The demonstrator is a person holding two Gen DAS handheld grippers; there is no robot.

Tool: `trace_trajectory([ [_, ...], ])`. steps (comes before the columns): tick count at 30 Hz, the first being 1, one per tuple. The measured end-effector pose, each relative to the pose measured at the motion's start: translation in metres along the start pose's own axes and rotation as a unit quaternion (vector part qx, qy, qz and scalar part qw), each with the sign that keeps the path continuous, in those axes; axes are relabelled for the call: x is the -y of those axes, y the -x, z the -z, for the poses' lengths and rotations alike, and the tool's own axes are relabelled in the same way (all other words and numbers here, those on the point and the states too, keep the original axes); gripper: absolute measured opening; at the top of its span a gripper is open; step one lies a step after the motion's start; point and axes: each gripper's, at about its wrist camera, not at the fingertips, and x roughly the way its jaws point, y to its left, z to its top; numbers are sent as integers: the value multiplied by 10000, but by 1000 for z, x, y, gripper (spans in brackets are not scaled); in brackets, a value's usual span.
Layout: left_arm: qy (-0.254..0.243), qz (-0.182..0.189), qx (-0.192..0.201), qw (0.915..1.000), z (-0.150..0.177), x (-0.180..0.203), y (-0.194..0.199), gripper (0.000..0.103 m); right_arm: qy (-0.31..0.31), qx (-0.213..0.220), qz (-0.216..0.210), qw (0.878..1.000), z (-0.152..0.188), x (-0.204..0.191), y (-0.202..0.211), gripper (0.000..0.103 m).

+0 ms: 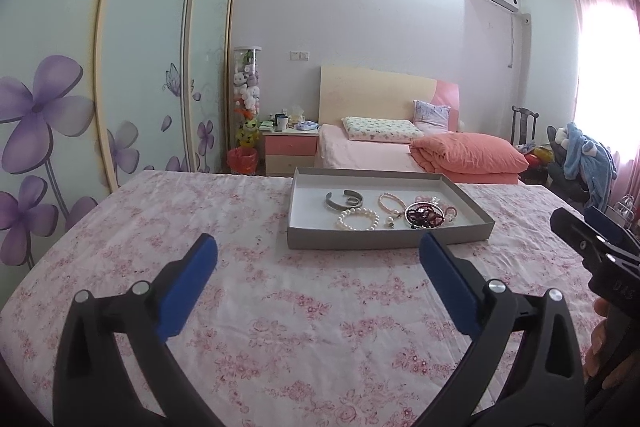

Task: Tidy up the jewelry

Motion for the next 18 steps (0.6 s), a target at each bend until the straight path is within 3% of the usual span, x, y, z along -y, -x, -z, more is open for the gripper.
trace_trajectory([
  [18, -8, 152, 83, 9998, 5, 2, 2, 99, -39, 61, 45, 10000, 5, -3, 5, 101],
])
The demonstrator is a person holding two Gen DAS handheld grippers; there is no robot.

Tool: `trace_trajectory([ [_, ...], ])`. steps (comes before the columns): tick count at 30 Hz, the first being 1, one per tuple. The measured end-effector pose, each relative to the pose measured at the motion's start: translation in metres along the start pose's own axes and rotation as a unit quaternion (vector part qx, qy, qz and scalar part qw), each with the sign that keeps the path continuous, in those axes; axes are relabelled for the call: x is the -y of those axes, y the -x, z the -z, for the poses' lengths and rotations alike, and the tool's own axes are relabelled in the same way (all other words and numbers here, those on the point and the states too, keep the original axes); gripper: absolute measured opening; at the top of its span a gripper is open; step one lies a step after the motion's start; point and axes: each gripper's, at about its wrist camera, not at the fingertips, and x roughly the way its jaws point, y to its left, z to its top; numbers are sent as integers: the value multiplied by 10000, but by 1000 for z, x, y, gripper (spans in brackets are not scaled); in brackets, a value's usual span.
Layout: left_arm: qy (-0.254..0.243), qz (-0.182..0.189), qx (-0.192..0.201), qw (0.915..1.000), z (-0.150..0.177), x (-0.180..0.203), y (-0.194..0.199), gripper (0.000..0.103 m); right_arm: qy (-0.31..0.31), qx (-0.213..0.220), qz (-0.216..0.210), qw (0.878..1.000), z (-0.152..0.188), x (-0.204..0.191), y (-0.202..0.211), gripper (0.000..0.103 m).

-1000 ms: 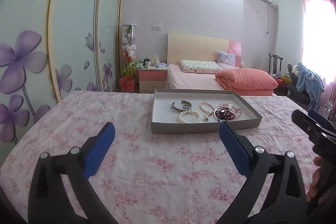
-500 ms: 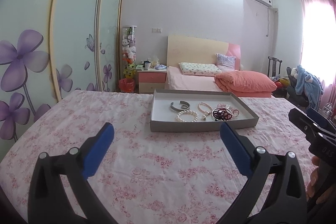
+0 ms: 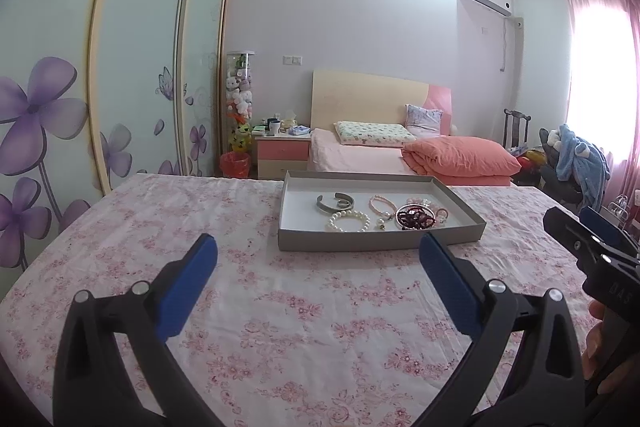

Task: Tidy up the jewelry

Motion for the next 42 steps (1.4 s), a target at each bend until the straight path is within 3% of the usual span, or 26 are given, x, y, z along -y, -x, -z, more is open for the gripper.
trace_trajectory([
  [42, 24, 89, -95, 9999, 10, 3, -2, 99, -28, -62, -2, 10000, 5, 0, -1, 101],
])
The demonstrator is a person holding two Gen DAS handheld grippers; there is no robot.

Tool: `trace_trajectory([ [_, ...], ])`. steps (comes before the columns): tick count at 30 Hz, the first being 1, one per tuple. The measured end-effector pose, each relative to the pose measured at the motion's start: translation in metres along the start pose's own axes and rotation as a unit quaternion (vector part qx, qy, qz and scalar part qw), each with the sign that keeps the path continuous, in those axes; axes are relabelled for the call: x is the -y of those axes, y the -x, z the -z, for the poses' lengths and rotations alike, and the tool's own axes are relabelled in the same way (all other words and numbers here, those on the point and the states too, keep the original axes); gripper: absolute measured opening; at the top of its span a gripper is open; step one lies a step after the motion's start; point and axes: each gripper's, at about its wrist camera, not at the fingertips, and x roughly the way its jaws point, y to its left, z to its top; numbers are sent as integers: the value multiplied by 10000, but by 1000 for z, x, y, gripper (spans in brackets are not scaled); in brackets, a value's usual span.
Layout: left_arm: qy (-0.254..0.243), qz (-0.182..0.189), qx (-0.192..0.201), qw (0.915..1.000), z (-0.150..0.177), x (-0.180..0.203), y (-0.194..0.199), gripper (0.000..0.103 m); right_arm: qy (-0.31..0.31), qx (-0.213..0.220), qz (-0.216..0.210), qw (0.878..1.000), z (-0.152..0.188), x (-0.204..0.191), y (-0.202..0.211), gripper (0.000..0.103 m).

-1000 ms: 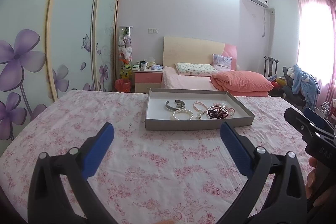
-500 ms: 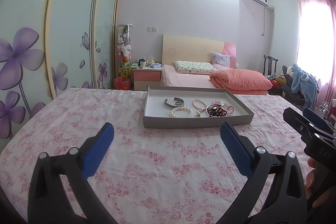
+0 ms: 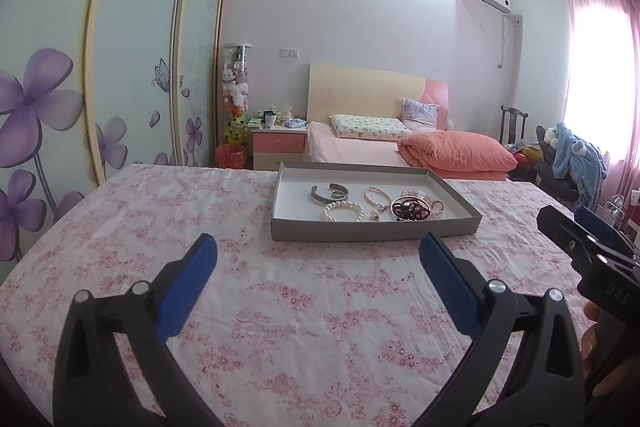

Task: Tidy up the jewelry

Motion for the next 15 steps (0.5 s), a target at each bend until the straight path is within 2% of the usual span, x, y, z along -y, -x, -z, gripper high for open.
trace_trajectory([
  [15, 39, 4, 13, 10000, 0, -1, 3, 99, -1, 9, 34, 10000, 0, -2, 3, 101],
])
